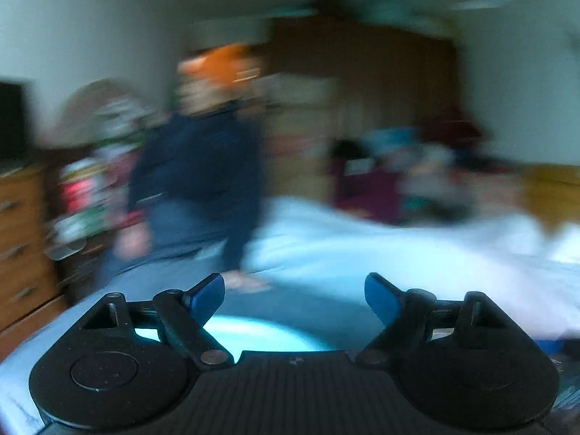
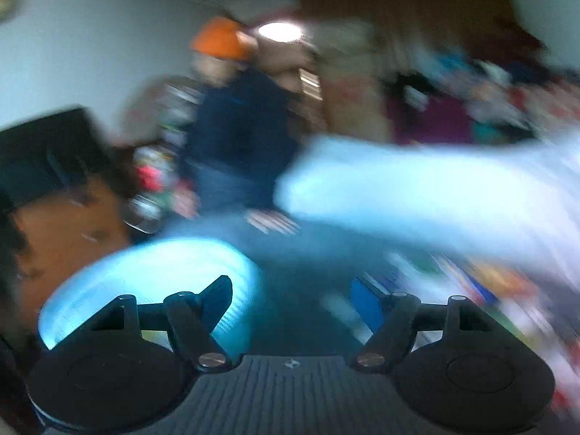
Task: Organize objects
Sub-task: 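Drop both boxes into the basket by opening both tools, then grasp a white jar lid with left tool while right tool grasps another white lid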
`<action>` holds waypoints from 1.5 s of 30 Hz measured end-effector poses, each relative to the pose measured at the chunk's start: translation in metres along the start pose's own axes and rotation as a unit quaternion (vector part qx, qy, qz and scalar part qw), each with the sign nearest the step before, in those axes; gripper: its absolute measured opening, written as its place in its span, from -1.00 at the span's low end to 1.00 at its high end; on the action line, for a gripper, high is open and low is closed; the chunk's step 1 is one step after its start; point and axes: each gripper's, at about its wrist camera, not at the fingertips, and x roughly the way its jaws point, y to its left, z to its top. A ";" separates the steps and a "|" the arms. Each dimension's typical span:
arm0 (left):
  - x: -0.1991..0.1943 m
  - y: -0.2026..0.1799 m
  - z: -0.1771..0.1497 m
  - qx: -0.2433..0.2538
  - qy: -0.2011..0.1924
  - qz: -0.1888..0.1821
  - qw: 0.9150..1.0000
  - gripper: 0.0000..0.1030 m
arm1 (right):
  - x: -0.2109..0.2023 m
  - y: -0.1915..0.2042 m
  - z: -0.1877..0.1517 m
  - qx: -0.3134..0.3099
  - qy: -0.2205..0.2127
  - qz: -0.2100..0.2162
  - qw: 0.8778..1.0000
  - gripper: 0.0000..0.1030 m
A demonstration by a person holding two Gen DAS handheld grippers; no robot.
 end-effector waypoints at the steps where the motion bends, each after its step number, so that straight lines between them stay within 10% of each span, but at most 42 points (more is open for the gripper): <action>1: 0.005 -0.021 -0.003 0.010 0.003 -0.038 0.999 0.73 | -0.006 -0.023 -0.022 0.009 0.021 -0.031 0.999 0.42; 5: 0.033 -0.102 -0.037 0.058 0.037 -0.158 0.985 0.73 | -0.025 -0.106 -0.091 0.067 0.086 -0.142 0.984 0.33; 9: 0.076 -0.139 -0.087 0.046 0.118 -0.203 0.971 0.69 | -0.015 -0.147 -0.114 0.071 0.103 -0.171 0.977 0.33; 19: 0.163 -0.152 -0.185 0.060 0.225 -0.213 0.949 0.58 | 0.042 -0.175 -0.122 0.010 0.106 -0.155 0.982 0.28; 24: 0.181 -0.151 -0.213 0.045 0.236 -0.208 0.948 0.55 | 0.038 -0.163 -0.128 -0.049 0.103 -0.147 0.983 -0.18; 34: 0.199 -0.168 -0.223 0.072 0.218 -0.246 0.942 0.48 | 0.005 -0.177 -0.121 0.014 0.080 -0.150 0.985 -0.18; 38: 0.199 -0.182 -0.226 0.108 0.220 -0.247 0.937 -0.19 | 0.000 -0.178 -0.118 0.025 0.072 -0.154 0.985 -0.18; 45: 0.182 -0.182 -0.199 0.094 0.215 -0.215 0.948 -0.20 | -0.011 -0.171 -0.094 0.045 0.050 -0.142 0.988 -0.18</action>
